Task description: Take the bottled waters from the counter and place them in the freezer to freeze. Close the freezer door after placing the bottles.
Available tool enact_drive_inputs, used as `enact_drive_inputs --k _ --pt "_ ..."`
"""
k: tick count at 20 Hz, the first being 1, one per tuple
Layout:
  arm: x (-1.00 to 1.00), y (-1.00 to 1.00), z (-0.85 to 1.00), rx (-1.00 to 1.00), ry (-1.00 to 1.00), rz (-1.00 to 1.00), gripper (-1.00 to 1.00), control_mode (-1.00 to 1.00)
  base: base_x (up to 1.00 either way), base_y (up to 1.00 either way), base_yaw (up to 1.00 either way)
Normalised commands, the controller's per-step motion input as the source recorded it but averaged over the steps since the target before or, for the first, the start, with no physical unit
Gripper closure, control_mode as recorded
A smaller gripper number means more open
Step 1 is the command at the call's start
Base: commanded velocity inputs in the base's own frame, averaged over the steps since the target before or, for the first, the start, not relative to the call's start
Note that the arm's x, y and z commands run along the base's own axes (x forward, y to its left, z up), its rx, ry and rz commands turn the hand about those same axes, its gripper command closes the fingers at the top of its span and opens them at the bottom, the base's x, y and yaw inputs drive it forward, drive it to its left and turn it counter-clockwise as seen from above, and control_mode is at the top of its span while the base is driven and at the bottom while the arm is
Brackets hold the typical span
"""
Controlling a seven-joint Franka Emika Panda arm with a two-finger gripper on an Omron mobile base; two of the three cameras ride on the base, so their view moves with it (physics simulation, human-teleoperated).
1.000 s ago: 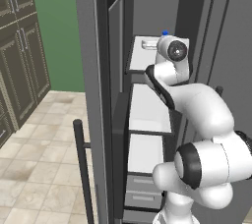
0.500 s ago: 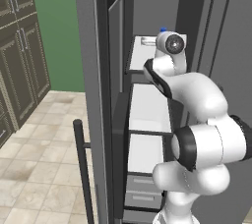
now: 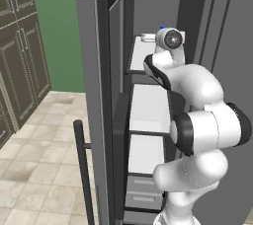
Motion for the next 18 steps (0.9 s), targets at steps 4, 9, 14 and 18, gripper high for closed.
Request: enact_drive_inputs --k 4,9,14,18 --pt "0.37 -0.11 -0.14 0.0 0.0 0.0 1.0 -1.0 0.0 0.0 0.0" --pt "0.35 -0.11 -0.13 0.0 0.0 0.0 1.0 -1.0 0.0 0.0 0.0" --pt "0.35 -0.09 -0.1 0.0 0.0 0.0 1.0 -1.0 0.0 0.0 0.0" --pt "0.24 -0.1 -0.1 0.0 0.0 -0.02 1.0 -1.0 0.0 0.0 0.0"
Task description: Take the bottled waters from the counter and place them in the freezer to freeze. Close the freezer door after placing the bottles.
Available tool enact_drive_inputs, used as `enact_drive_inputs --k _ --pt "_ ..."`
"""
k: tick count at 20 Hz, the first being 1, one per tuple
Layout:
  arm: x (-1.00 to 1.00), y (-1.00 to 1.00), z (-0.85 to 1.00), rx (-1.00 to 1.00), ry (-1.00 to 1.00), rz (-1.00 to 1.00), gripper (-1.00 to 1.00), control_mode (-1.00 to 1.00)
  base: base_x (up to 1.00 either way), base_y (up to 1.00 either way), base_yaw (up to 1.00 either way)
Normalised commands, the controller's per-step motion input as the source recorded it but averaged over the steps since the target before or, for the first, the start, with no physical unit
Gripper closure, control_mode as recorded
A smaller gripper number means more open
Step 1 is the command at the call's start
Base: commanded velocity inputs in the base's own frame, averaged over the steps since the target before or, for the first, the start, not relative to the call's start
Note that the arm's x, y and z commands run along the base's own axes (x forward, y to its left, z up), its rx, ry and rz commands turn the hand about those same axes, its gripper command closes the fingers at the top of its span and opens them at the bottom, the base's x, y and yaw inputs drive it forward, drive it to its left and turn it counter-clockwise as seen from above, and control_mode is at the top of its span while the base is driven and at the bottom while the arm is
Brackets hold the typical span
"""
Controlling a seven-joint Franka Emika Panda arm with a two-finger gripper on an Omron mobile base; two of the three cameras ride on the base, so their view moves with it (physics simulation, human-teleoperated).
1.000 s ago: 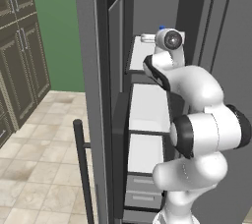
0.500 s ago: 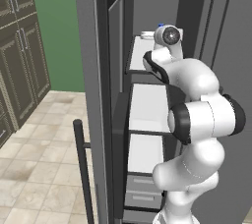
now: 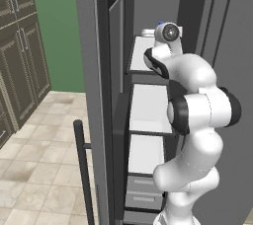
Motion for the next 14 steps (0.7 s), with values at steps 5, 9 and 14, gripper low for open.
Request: enact_drive_inputs --k 5,9,14 --pt "0.0 0.0 -0.28 0.0 0.0 -0.05 1.0 -1.0 0.0 0.0 0.0" --pt "0.0 0.0 -0.34 0.0 0.0 -0.05 1.0 -1.0 0.0 0.0 0.0" --pt "0.0 0.0 -0.38 0.0 0.0 -0.04 1.0 -1.0 0.0 0.0 0.0"
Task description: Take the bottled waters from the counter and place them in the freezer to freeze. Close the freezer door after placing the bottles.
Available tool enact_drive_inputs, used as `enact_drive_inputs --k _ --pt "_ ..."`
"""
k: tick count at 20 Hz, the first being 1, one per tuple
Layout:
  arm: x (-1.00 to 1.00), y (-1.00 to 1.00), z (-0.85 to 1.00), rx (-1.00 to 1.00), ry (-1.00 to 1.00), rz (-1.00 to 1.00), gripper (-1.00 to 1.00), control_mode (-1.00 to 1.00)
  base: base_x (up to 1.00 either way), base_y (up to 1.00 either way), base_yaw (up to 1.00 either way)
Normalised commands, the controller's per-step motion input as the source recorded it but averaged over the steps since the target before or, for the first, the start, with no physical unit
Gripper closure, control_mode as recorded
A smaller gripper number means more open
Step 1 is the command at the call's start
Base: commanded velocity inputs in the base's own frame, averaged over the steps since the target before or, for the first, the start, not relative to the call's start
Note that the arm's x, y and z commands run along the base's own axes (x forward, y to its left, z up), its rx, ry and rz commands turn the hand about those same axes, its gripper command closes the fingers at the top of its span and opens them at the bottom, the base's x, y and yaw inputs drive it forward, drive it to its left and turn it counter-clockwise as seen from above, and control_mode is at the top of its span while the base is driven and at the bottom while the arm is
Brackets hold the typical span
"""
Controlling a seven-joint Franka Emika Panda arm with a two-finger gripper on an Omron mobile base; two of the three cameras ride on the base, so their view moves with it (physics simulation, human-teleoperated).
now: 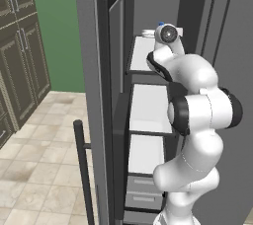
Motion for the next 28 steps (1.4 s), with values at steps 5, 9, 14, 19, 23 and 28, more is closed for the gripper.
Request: enact_drive_inputs --k 5,9,14,19,23,28 --pt "0.0 0.0 -0.16 0.0 0.0 0.0 1.0 -1.0 0.0 0.0 0.0" --pt "0.0 0.0 -0.09 0.0 0.0 0.0 -1.0 -1.0 0.0 0.0 0.0" --pt "0.0 0.0 -0.01 0.0 0.0 0.0 -1.0 -1.0 0.0 0.0 0.0" --pt "0.0 0.0 0.0 0.0 0.0 0.0 -1.0 -1.0 0.0 0.0 0.0" --pt "0.0 0.0 0.0 0.0 0.0 0.0 -1.0 -1.0 0.0 0.0 0.0" --pt "-0.05 0.02 0.0 0.0 0.0 0.0 -1.0 -1.0 0.0 0.0 0.0"
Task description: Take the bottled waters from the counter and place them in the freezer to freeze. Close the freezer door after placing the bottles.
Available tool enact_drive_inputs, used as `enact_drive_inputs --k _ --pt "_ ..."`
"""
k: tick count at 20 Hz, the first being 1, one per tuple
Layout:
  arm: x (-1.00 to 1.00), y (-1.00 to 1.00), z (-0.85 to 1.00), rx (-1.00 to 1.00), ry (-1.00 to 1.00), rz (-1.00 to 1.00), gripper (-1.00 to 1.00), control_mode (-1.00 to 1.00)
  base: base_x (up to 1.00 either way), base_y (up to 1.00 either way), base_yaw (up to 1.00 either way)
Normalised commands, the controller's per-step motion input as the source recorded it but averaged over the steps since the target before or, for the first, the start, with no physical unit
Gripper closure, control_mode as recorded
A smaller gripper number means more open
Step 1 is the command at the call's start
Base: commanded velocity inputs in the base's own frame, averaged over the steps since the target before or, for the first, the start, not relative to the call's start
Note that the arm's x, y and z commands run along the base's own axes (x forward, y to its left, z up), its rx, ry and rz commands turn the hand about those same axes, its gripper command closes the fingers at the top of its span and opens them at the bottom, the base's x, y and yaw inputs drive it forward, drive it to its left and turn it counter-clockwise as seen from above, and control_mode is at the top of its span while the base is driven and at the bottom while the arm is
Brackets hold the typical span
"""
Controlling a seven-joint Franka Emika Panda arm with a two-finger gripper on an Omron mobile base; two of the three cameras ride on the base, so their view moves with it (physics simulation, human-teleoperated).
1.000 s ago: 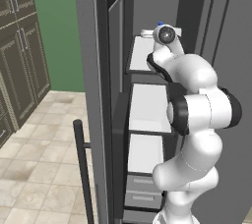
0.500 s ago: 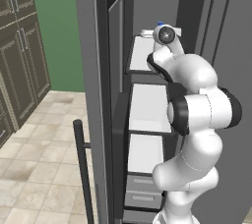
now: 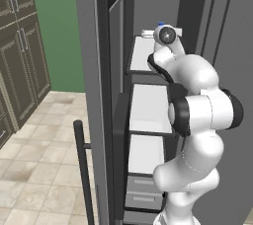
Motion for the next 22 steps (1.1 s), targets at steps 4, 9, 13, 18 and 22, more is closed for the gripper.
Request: enact_drive_inputs --k 4,9,13,18,22 --pt "-0.21 0.1 0.0 0.0 0.0 0.0 -1.0 -1.0 0.0 0.0 0.0" --pt "-0.31 0.19 0.01 0.0 0.0 -0.01 -1.0 -1.0 0.0 0.0 0.0" --pt "-0.28 0.13 0.05 0.0 0.0 0.0 -1.0 -1.0 0.0 0.0 0.0" --pt "-0.29 0.14 0.07 0.0 0.0 0.0 -1.0 -1.0 0.0 0.0 0.0" --pt "-0.38 0.11 0.09 0.0 0.0 0.0 -1.0 -1.0 0.0 0.0 0.0"
